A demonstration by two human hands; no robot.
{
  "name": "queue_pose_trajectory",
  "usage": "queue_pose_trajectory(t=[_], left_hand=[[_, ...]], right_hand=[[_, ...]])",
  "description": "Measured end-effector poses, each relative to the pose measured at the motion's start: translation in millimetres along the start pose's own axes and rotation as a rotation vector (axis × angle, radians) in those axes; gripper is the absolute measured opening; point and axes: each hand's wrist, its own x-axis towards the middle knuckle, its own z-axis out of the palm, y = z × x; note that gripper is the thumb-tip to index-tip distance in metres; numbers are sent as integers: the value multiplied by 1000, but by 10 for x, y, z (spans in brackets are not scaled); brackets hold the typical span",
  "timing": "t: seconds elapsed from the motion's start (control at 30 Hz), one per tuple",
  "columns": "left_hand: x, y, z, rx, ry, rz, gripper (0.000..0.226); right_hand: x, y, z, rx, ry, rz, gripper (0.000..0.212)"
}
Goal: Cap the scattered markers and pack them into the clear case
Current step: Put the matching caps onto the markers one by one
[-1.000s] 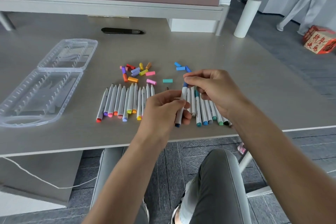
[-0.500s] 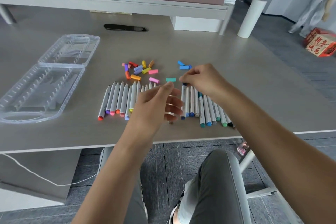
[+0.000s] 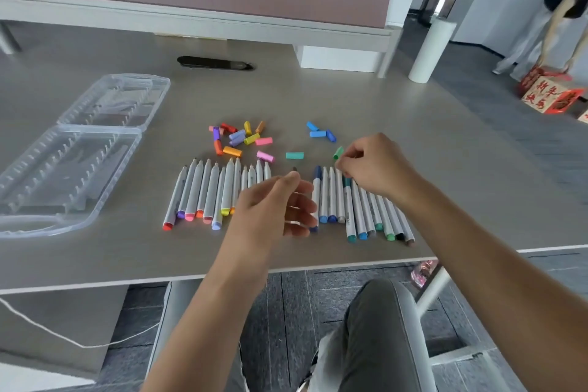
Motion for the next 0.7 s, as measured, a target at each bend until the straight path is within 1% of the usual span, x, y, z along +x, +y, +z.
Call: queue_pose_trajectory(t=[0.27,0.4,0.47,0.6,0.7], left_hand=[[35,35,63,-5,10,9,32],[69,26,75,-18,21,2,31],[81,10,134,-19,16,-11,31],[63,-32,278,-24,-14,-29,31],[40,-66,308,-49,-8,-7,31]], right_hand=[[-103,38,-132,69,-34,-1,13],[-119,68,-257,164,29,5,19],[-136,120,-353,193,33,22,19],[-187,208,-386,208,18,25,14],[-225,171,-293,180,-32,-7,8]])
